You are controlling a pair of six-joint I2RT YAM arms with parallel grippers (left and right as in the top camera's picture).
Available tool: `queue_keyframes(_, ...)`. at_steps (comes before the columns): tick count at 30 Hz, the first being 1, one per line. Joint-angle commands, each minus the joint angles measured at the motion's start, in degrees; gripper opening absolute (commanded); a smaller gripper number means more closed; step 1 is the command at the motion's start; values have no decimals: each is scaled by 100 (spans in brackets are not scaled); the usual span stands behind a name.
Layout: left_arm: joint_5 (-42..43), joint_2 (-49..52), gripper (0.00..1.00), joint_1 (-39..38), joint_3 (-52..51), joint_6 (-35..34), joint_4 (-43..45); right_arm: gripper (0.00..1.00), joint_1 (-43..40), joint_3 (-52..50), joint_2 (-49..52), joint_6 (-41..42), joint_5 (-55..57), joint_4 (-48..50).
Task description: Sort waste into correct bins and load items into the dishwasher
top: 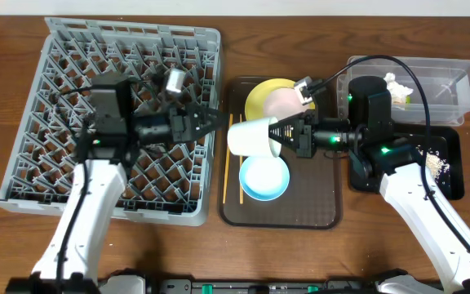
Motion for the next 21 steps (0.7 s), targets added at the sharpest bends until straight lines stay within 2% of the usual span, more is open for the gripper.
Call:
queue_keyframes(1, 761, 94, 96, -422, 79, -621, 463, 1, -66, 85, 31, -13, -498, 74)
queue_keyframes(11, 761, 94, 93, -1215, 79, -1134, 1226, 1, -68, 85, 31, 120, -822, 533)
queue_keyframes(17, 782, 92, 73, -1357, 79, -1130, 1217, 1, -118, 85, 31, 118, -774, 549)
queue_keyframes(21, 800, 94, 73, -1357, 79, -1128, 1220, 1, -280, 85, 31, 118, -756, 669)
